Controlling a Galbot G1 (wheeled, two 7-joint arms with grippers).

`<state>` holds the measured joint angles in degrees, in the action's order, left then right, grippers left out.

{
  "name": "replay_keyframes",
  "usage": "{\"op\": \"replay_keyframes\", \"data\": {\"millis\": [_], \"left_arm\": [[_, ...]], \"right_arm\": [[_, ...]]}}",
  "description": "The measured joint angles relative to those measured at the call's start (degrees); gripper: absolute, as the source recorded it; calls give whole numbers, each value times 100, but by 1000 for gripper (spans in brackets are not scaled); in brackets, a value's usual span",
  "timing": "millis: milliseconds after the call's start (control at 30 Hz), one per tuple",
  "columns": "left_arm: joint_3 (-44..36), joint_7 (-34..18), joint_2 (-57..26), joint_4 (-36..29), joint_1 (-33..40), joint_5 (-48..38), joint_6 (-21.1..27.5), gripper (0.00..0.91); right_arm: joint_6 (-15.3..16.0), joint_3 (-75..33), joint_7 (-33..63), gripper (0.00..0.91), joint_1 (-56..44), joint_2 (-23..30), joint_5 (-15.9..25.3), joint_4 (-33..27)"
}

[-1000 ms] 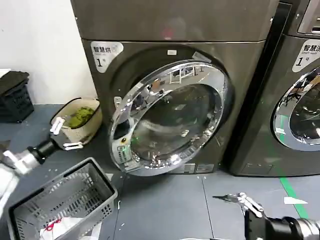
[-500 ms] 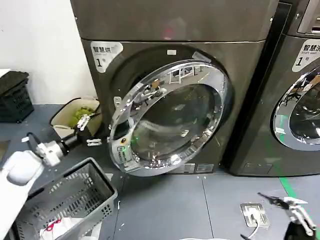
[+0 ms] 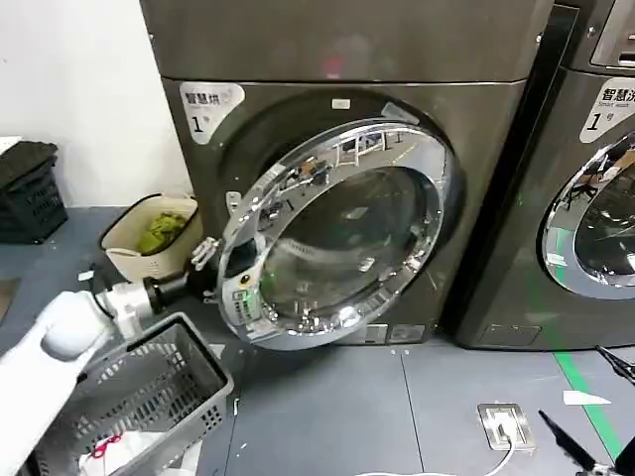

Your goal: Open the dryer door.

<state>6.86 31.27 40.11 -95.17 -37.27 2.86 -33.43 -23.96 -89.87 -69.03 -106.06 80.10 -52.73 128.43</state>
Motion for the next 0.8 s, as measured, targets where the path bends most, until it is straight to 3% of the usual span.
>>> {"op": "replay_keyframes", "data": {"millis": [400,567,800], "left_arm": [[-531,176,124,-175,241,-203,-130,907],[-852,177,191,-215,418,-266,-136,907],[-1363,190,459,-153,758,-290,-52,907]], "right_arm": [[-420,-588,610,907,121,96,493,-1090],[-361,-972,1595,907,173,162,1210,-1641],[26,-1565,3316,907,190,235,2509,-2454]]}}
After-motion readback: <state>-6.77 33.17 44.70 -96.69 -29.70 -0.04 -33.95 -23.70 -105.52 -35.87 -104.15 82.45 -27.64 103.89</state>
